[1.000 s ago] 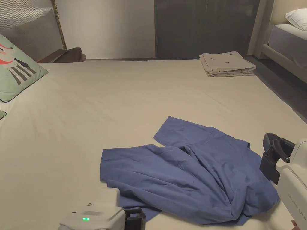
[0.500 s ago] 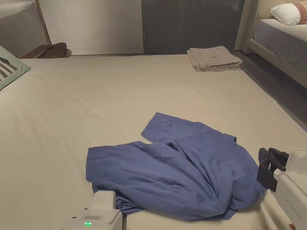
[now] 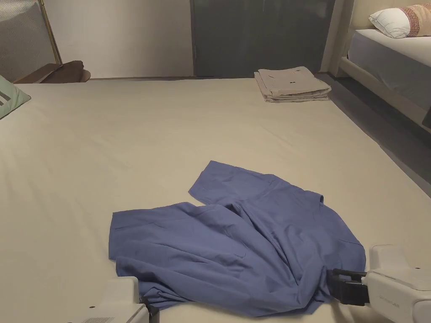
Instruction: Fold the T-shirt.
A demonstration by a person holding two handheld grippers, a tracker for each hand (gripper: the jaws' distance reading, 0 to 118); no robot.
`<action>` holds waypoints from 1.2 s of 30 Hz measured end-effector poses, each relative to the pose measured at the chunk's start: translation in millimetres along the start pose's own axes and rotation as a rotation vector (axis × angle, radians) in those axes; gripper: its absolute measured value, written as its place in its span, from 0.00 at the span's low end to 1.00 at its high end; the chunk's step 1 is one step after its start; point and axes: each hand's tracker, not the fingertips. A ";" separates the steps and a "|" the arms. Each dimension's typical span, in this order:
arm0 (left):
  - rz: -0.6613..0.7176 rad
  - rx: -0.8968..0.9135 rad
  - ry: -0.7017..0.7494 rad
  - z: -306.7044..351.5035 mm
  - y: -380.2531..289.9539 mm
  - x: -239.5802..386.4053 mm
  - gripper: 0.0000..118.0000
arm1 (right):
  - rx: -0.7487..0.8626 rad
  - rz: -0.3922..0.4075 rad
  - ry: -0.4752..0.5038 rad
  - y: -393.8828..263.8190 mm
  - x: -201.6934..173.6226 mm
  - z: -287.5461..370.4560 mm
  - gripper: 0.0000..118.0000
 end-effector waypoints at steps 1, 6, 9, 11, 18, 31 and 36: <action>0.002 0.000 -0.001 0.0 -0.1 -0.4 0.05 | -0.018 -0.009 0.000 -0.2 -0.3 -5.5 0.69; 0.011 0.004 -0.009 3.0 1.0 -2.0 0.05 | -0.012 -0.022 0.036 -1.5 -4.5 -7.1 0.33; 0.022 0.016 -0.021 7.6 4.4 -5.8 0.05 | 0.013 0.008 0.036 5.3 -11.3 3.7 0.09; 0.042 0.031 -0.038 14.6 8.3 -11.5 0.05 | 0.039 -0.033 0.051 5.8 -3.9 7.8 0.09; 0.073 0.172 -0.082 66.2 35.7 -34.2 0.04 | 0.231 -0.061 0.086 32.3 -7.5 86.0 0.08; 0.114 0.653 -0.056 219.0 143.0 -83.5 0.04 | 0.555 -0.013 0.192 138.9 -71.4 234.6 0.08; 0.104 0.758 -0.073 261.3 179.1 -88.2 0.04 | 0.622 -0.017 0.226 178.0 -85.9 276.7 0.08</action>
